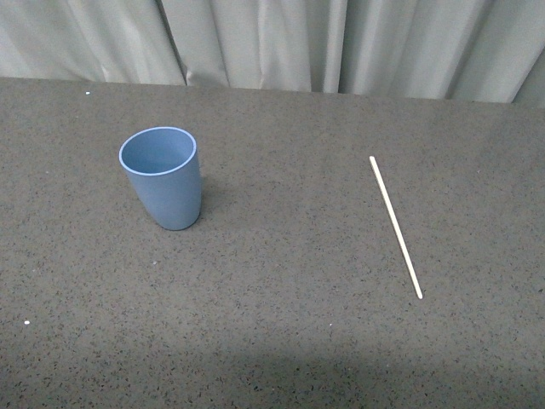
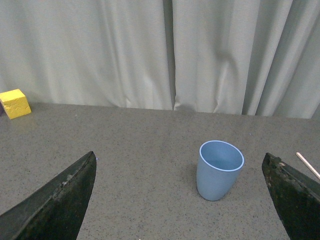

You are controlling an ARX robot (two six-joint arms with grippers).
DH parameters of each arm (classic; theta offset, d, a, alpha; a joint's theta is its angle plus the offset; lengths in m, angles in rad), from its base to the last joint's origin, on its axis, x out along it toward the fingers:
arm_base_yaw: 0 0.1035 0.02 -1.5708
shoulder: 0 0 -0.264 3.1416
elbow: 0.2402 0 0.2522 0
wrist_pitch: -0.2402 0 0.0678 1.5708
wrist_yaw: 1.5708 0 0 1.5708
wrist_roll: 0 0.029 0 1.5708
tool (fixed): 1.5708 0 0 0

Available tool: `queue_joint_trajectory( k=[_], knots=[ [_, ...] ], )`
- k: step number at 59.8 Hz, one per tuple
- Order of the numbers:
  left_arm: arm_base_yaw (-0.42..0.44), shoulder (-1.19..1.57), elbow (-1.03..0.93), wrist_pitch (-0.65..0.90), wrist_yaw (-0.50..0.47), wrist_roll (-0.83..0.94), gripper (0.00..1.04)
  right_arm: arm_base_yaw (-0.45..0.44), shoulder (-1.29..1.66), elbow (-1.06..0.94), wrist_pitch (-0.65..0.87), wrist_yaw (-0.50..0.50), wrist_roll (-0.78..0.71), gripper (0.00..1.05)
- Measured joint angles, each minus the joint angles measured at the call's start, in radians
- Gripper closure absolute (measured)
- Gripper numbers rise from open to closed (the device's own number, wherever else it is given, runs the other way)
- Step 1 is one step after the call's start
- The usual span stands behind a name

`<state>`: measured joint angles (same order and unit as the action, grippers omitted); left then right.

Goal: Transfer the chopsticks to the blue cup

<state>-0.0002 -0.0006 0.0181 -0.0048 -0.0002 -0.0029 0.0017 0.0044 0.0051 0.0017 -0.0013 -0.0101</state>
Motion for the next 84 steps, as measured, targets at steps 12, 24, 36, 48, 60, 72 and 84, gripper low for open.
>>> queue_joint_trajectory(
  k=[12,24,36,48,60,72,84],
  knots=[
    [0.0,0.0,0.0,0.0,0.0,0.0,0.07,0.008,0.002,-0.001,0.007,0.028,-0.014,0.09],
    [0.0,0.0,0.0,0.0,0.0,0.0,0.07,0.035,0.315,0.031,0.138,0.11,-0.165,0.09],
    [0.0,0.0,0.0,0.0,0.0,0.0,0.07,-0.027,0.93,0.315,0.269,-0.163,-0.055,0.09],
    [0.0,0.0,0.0,0.0,0.0,0.0,0.07,0.023,1.384,0.659,0.117,-0.197,-0.009,0.09],
    [0.0,0.0,0.0,0.0,0.0,0.0,0.07,0.083,1.757,0.989,-0.094,-0.151,0.037,0.09],
    [0.0,0.0,0.0,0.0,0.0,0.0,0.07,0.136,2.013,1.21,-0.219,-0.154,0.038,0.09],
    [0.0,0.0,0.0,0.0,0.0,0.0,0.07,0.169,2.168,1.351,-0.29,-0.138,0.029,0.09]
  ],
)
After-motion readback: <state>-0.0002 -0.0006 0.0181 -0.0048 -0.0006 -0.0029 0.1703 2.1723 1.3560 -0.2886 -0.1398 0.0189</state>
